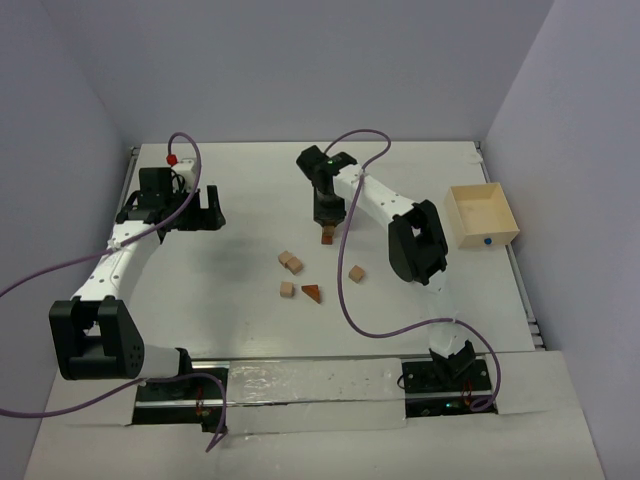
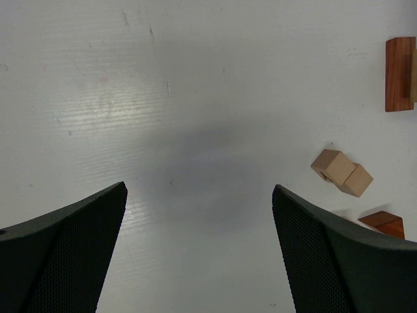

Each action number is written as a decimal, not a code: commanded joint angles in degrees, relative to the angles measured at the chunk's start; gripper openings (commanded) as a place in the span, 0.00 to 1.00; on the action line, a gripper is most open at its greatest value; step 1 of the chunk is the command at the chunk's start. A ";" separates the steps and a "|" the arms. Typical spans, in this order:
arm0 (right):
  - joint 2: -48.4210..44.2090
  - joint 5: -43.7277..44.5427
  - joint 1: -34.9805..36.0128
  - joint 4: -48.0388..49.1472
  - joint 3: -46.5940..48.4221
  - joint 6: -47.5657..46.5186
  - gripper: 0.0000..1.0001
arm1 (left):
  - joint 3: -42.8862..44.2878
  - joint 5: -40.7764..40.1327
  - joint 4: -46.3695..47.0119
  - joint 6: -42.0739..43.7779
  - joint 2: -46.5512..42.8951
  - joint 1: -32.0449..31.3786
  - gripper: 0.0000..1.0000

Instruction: Build the wood block tower

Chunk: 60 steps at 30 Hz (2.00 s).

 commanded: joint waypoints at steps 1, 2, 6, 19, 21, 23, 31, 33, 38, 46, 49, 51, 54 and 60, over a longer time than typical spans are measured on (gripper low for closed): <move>-0.38 1.02 -0.44 0.15 2.75 -0.05 0.03 | 0.79 1.90 2.27 -0.29 0.08 0.46 0.99; -0.31 0.94 -0.44 0.22 2.74 -0.13 0.03 | 0.79 1.91 2.21 -0.29 0.15 0.46 0.99; 0.07 1.00 -0.44 0.24 2.78 -0.05 0.03 | 0.88 2.03 2.19 -0.34 0.16 0.55 0.99; 1.47 1.19 -0.53 0.24 3.20 -0.16 0.04 | 0.64 2.28 2.19 -0.20 0.10 0.90 0.99; 1.47 1.17 -0.55 0.24 3.27 -0.32 0.04 | 0.71 2.35 2.19 -0.20 0.14 0.90 0.99; 1.53 1.11 -0.56 0.24 3.33 -0.26 0.04 | 0.71 2.41 2.25 -0.20 0.19 0.96 0.99; 1.74 0.62 -0.53 0.33 3.18 -0.32 0.10 | 0.67 2.54 2.32 -0.20 0.39 0.99 0.99; 1.90 0.50 -0.53 0.40 3.18 -0.40 0.12 | 0.71 2.46 2.36 -0.20 0.43 1.07 0.99; 2.09 0.54 -0.53 0.41 3.27 -0.40 0.16 | 0.70 2.60 2.27 -0.20 0.41 1.09 0.99; 2.35 0.05 -0.61 0.50 3.17 -0.41 0.26 | 0.62 2.61 2.19 -0.11 0.16 1.17 0.99; 2.26 -0.39 -0.53 0.59 3.01 -0.50 0.31 | 0.62 2.62 2.28 -0.12 0.26 1.26 0.99; 2.26 -0.55 -0.53 0.67 3.01 -0.58 0.39 | 0.70 2.70 2.28 -0.20 0.50 1.26 0.99; 2.34 -0.82 -0.54 0.85 2.83 -0.67 0.45 | 0.96 2.79 2.19 -0.20 0.52 1.26 0.99; 2.37 -1.36 -0.59 0.94 2.54 -0.76 0.53 | 1.15 2.75 2.04 -0.05 0.69 1.28 0.99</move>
